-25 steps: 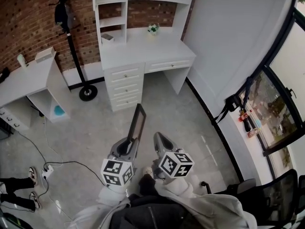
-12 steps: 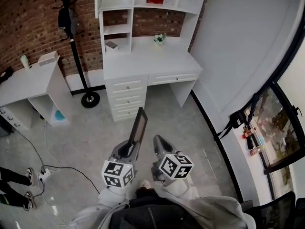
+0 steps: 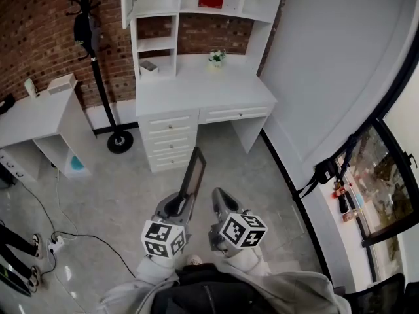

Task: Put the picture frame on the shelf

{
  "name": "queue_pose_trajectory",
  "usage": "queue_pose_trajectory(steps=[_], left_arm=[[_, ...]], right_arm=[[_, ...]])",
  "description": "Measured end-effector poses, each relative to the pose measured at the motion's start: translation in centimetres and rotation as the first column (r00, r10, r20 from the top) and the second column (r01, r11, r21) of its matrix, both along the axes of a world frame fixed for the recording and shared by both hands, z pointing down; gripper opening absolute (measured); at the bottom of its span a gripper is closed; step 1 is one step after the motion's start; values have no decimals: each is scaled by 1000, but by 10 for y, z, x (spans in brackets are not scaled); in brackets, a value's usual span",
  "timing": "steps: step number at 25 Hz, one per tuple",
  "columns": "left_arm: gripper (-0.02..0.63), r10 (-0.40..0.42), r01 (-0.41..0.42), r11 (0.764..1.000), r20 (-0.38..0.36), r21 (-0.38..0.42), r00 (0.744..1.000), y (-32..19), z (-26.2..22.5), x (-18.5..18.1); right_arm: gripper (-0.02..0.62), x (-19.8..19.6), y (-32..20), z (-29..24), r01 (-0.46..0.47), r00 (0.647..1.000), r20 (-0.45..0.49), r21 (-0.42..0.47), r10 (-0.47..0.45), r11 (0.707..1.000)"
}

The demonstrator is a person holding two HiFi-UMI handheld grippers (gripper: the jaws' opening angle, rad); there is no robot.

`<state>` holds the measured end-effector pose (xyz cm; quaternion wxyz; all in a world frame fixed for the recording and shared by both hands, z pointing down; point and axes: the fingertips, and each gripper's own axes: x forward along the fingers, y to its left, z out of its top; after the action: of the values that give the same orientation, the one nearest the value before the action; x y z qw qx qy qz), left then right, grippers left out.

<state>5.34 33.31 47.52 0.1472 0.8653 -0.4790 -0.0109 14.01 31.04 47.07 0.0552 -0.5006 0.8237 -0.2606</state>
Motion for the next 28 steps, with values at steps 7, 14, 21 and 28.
queue_pose_trajectory(steps=[7,14,21,28], left_arm=[[71,17,-18,1000,-12,-20,1000,-15,11,16],[71,25,-27,998,-26,-59,999,-23,22,20],[71,29,-30,998,-20,-56,999,-34,24,27],[71,48,-48,998,-10,-44,999,-61,22,30]], right_arm=[[0,16,-11,11,-13,1000,5,-27,13,1000],[0,16,-16,26,-8,1000,9,-79,9,997],[0,21,-23,32,-8,1000,21,-87,10,996],[0,28,-53,27,-37,999,37,-71,40,997]])
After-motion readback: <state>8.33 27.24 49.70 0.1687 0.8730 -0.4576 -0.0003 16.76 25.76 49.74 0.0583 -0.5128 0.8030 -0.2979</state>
